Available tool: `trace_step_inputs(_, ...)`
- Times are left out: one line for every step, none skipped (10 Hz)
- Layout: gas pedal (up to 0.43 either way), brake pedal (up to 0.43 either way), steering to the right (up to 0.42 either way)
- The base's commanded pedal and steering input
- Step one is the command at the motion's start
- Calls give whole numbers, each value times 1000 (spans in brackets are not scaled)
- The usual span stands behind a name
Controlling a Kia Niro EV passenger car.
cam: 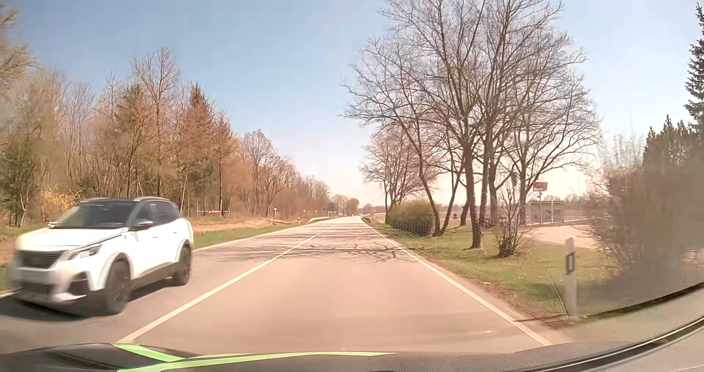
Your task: Follow the waypoints while adhering to traffic rules and regulations
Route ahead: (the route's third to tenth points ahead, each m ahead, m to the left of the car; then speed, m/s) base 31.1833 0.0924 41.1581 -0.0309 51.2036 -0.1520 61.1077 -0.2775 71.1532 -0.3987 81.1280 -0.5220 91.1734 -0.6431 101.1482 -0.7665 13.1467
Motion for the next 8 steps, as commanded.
trace_step_inputs(138,0,-2)
trace_step_inputs(138,0,-3)
trace_step_inputs(138,0,-3)
trace_step_inputs(138,0,-3)
trace_step_inputs(138,0,-3)
trace_step_inputs(138,0,-3)
trace_step_inputs(138,0,-3)
trace_step_inputs(138,0,-3)
